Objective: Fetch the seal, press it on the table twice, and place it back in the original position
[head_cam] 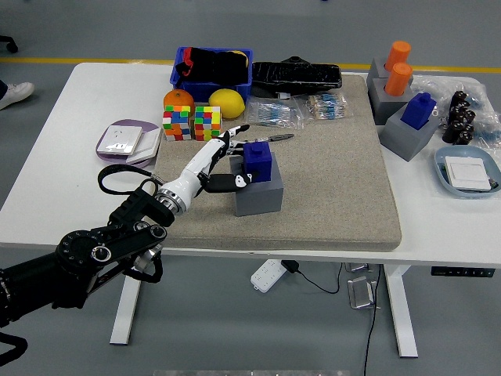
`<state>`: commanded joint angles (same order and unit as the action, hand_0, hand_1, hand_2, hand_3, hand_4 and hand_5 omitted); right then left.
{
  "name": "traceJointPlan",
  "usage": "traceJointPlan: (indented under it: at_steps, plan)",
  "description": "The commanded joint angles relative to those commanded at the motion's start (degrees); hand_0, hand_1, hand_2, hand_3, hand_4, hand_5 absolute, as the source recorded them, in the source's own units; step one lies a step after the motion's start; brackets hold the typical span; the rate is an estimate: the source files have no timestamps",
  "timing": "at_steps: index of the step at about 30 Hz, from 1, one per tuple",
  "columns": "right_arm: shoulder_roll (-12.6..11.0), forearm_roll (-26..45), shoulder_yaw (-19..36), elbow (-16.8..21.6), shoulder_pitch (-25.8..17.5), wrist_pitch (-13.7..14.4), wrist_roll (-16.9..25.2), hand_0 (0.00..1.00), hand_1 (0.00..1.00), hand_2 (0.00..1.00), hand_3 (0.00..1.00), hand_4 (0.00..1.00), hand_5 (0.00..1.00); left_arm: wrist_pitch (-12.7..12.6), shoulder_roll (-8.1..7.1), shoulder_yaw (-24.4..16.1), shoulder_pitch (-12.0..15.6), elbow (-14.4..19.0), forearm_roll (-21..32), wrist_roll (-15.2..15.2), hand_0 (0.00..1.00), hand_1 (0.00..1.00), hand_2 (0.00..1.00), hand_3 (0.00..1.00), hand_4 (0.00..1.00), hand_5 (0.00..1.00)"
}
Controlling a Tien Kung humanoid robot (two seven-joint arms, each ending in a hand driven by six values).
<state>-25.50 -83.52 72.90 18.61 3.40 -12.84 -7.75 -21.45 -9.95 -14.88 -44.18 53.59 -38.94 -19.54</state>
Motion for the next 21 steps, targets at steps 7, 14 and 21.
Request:
traceJointPlan:
  at_steps: [7,14,21]
  plan:
    - [0.06,0.0,0.0,0.01,-0.02,-0.02,0.0,0.818,0.729,0.725,0.681,0.776,0.581,-0.47,0.16,0.11,0.08,-0.19,-0.16,-0.17,0.893,0.612,0.496,0.937,0.652,0.002]
    - [0.04,-0.04,0.04,0.0,-0.11,0.02,0.03,0.818,0.728,0.724,0.682,0.776,0.581,-1.08,0.51,0.25,0.12,-0.56,-0.09,-0.64,0.885,0.582,0.463,0.93,0.639,0.002]
    - [0.08,-0.07,0.18,0.03,-0.08,0.04,0.06,0.819,0.728,0.724,0.682,0.776,0.581,-1.36,0.64,0.29,0.05,-0.72,0.64,-1.28,0.875,0.546,0.448,0.927,0.633,0.002]
